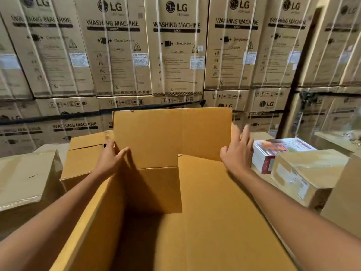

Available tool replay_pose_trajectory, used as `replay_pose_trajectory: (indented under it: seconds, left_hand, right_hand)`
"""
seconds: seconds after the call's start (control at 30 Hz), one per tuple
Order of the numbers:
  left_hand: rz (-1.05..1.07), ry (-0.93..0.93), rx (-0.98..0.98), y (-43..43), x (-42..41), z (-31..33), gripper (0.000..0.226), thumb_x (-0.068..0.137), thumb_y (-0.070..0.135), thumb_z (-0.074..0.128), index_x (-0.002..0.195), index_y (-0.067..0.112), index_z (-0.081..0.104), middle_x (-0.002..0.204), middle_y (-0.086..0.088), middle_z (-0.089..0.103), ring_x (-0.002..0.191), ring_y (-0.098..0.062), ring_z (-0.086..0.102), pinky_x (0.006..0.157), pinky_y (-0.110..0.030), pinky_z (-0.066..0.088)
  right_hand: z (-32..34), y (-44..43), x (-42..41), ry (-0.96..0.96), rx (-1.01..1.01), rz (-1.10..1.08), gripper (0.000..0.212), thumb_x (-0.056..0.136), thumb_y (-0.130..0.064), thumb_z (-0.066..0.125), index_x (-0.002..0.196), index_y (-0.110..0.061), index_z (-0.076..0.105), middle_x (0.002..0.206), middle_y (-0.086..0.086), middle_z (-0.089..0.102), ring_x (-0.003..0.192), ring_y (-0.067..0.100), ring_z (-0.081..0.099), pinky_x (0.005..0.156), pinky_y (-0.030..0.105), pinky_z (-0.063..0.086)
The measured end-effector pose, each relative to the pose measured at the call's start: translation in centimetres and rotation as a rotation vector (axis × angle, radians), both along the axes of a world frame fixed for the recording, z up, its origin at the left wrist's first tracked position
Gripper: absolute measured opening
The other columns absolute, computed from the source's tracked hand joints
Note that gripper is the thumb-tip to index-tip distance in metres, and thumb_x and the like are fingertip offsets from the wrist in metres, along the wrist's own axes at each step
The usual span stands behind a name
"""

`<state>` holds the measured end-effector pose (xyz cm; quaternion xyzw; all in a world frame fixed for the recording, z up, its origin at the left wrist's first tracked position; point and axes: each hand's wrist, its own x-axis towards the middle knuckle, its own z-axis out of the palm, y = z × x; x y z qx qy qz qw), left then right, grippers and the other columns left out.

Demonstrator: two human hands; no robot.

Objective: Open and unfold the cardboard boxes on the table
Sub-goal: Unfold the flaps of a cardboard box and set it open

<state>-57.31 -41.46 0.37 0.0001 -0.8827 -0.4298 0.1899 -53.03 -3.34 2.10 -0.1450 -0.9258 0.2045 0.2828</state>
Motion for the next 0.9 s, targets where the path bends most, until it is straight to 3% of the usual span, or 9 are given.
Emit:
replay_pose_trajectory:
  seconds: [0.13,0.27,0.33,0.4,0.5,0.63,0.77,0.83,0.9]
  left_hand:
    - [-0.085,-0.1,-0.094,-0.5,-1.3,-4.2,0.057,0.095,0.04,0.058,0.142,0.014,0.04,0.134,-0.014,0.056,0.122,-0.035,0.055,0.098,-0.05,0.05]
    - [-0.075,-0.284,-0.311,-0.3,-1.2,-4.1,0.059,0.099,0.045,0.049,0.142,0.005,0.047,0.14,-0.017,0.055,0.126,-0.035,0.053,0.103,-0.046,0.044]
    - [-0.066,-0.376,-0.425,0.4,-0.5,-3.4,0.059,0.097,0.058,0.039,0.119,0.009,0.064,0.125,-0.017,0.065,0.11,-0.031,0.062,0.094,-0.041,0.047]
    - [-0.047,-0.457,-0.526,0.5,0.0,-3.3,0.066,0.091,0.071,0.026,0.086,0.016,0.062,0.1,-0.012,0.069,0.087,-0.023,0.062,0.084,-0.036,0.049]
    - [-0.03,-0.476,-0.614,0.6,0.2,-3.5,0.074,0.083,0.078,0.012,0.063,0.016,0.049,0.072,-0.005,0.061,0.068,-0.017,0.058,0.077,-0.034,0.051]
    - [0.05,-0.421,-0.664,1.3,0.3,-3.9,0.076,0.094,0.071,0.018,0.069,0.011,0.057,0.071,-0.004,0.06,0.068,-0.018,0.059,0.072,-0.035,0.049]
    - [0.121,-0.337,-0.686,1.7,0.5,-4.4,0.078,0.095,0.071,0.016,0.073,0.012,0.061,0.073,-0.005,0.063,0.069,-0.021,0.061,0.069,-0.036,0.051]
    - [0.094,-0.326,-0.646,1.5,0.7,-4.3,0.077,0.094,0.07,0.016,0.082,0.011,0.063,0.084,-0.009,0.066,0.077,-0.022,0.063,0.076,-0.038,0.054]
    - [0.009,-0.341,-0.614,0.9,1.3,-4.0,0.067,0.098,0.063,0.024,0.108,0.011,0.064,0.113,-0.014,0.066,0.103,-0.028,0.062,0.095,-0.043,0.05]
  right_hand:
    - [-4.3,1.6,-1.6,-0.25,-0.29,0.121,0.061,0.092,-0.028,0.057,0.146,-0.019,0.032,0.138,0.014,0.052,0.113,0.037,0.053,0.086,0.042,0.046]
    - [-4.7,2.0,-2.2,-0.312,-0.226,0.185,0.037,0.095,-0.034,0.05,0.125,-0.016,0.062,0.12,0.013,0.065,0.108,0.037,0.059,0.079,0.037,0.045]
    - [-5.2,2.2,-1.8,-0.312,-0.198,0.176,0.03,0.093,-0.033,0.048,0.089,-0.012,0.068,0.095,0.014,0.067,0.091,0.037,0.06,0.069,0.036,0.045]
    - [-5.7,2.5,-1.3,-0.345,-0.137,0.132,0.037,0.095,-0.034,0.045,0.073,-0.009,0.06,0.08,0.011,0.063,0.08,0.034,0.058,0.062,0.033,0.041]
    - [-6.2,2.7,-0.5,-0.364,0.003,0.083,0.045,0.1,-0.043,0.036,0.083,-0.012,0.064,0.092,0.011,0.066,0.084,0.032,0.057,0.066,0.034,0.041]
    - [-6.2,2.3,-0.2,-0.423,0.088,0.072,0.047,0.102,-0.045,0.028,0.108,-0.016,0.064,0.115,0.013,0.064,0.103,0.035,0.06,0.075,0.037,0.04]
    - [-5.0,1.5,0.9,-0.361,0.12,0.062,0.043,0.102,-0.041,0.035,0.106,-0.011,0.066,0.111,0.015,0.065,0.099,0.036,0.061,0.074,0.037,0.043]
    - [-4.8,1.7,1.7,-0.296,0.136,0.07,0.035,0.1,-0.036,0.041,0.102,-0.013,0.067,0.106,0.013,0.068,0.094,0.035,0.061,0.069,0.034,0.044]
    - [-4.6,1.8,2.8,-0.272,0.122,0.107,0.032,0.098,-0.032,0.043,0.106,-0.014,0.068,0.109,0.012,0.069,0.097,0.034,0.061,0.071,0.035,0.048]
